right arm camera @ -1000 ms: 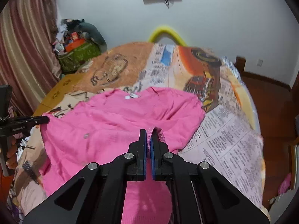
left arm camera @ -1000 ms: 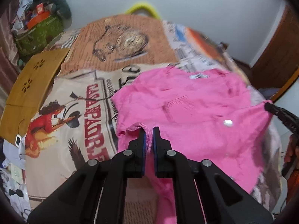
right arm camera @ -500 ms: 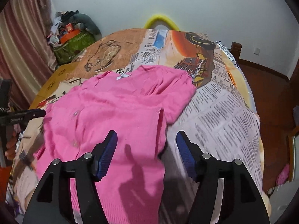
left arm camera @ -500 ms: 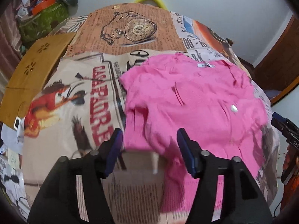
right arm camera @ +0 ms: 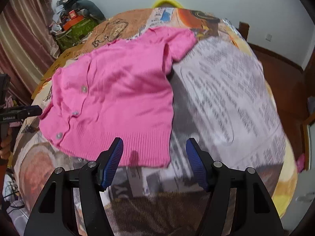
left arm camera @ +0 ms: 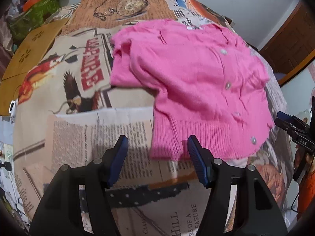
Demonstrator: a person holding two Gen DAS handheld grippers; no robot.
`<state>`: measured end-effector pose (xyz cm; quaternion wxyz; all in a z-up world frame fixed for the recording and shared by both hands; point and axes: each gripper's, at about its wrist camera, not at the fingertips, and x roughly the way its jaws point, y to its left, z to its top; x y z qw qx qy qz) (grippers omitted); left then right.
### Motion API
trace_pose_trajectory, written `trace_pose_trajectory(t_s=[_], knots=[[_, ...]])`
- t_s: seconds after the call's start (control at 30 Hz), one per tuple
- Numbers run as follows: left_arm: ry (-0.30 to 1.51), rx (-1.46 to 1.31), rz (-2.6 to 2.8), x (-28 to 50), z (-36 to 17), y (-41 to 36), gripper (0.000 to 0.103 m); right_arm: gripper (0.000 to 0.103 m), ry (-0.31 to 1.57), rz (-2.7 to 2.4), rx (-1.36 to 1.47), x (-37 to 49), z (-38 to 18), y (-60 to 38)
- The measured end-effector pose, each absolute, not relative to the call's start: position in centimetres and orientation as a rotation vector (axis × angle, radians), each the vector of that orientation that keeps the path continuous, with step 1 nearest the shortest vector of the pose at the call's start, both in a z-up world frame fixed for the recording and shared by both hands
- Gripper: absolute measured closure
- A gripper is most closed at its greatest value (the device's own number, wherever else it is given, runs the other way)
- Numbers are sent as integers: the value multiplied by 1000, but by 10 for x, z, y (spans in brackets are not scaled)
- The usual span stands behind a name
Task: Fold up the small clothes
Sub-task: 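Close both tools on the ribbed folded hem edge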
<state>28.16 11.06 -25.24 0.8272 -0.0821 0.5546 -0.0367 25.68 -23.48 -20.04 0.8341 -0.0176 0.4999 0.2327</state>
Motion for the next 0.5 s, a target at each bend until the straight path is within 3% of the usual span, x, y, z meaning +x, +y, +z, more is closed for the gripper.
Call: trace_pose_trajectory(t_s=[0.17, 0.3, 0.33, 0.43, 0.5], knots=[[1189, -197, -63, 282, -263, 110, 43, 46, 1109, 473, -28, 260, -218, -234], [1181, -186, -96, 281, -262, 104, 63, 49, 1096, 478, -36, 258, -220, -229], [1178, -186, -108, 280, -261, 102, 72, 57, 1095, 483, -33, 257, -220, -228], [1173, -192, -125, 279, -260, 98, 85, 75, 1095, 491, -48, 255, -221, -224], [1171, -207, -131, 278, -259, 97, 89, 86, 1100, 504, -48, 254, -222, -221]])
